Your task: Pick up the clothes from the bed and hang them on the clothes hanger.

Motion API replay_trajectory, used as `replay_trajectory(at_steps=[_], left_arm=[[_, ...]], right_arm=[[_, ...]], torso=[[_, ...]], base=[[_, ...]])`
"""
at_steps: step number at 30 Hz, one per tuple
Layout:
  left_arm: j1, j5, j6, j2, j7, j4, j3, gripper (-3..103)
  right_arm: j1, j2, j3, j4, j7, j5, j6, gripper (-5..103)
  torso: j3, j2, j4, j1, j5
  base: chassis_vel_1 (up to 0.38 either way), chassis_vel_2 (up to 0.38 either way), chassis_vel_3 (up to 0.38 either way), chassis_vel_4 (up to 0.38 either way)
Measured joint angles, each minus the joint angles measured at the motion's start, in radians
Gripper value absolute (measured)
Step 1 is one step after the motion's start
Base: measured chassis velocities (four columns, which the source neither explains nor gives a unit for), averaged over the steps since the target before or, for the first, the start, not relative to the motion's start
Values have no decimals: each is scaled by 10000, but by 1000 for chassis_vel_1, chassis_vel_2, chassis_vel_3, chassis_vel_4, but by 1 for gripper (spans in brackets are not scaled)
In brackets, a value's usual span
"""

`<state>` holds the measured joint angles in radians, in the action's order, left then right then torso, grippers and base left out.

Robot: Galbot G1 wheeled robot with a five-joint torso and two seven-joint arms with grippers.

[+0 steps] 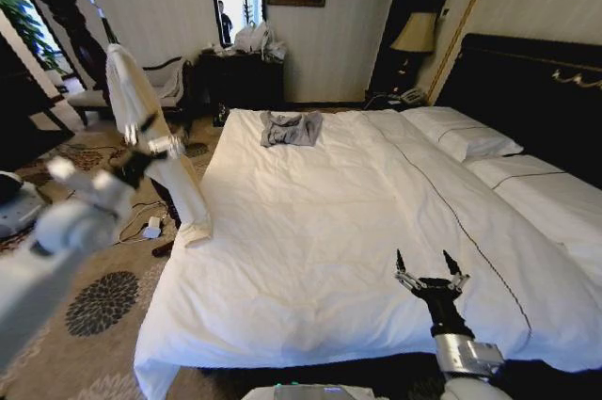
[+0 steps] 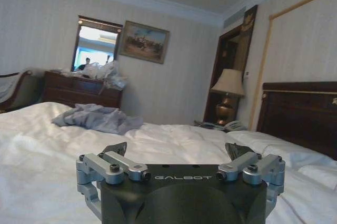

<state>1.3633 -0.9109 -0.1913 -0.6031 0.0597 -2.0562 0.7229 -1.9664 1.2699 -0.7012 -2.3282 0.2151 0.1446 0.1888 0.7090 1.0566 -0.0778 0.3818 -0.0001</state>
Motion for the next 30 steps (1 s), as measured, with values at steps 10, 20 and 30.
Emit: replay_trajectory(at_steps=[10,20,30], left_arm=[[3501,2642,-980,-2391,445,-765,1143,100],[5355,3769,-2090,-4171,1281,-1001,1371,100],[5731,3765,-2510,-4602,1635,-855,1588,100]], right_arm=[[-75,-19,313,-121,-362,304,-169,100],[5,-144,313,-146,-416,476,-204,100],[58,-94,352,-125,-452,265,-178,100]], torso=[[-1,0,2,-1,1],[-1,0,2,-1,3],[1,0,0,-1,2]], base=[[0,0,0,0],[0,0,0,0],[0,0,0,0]])
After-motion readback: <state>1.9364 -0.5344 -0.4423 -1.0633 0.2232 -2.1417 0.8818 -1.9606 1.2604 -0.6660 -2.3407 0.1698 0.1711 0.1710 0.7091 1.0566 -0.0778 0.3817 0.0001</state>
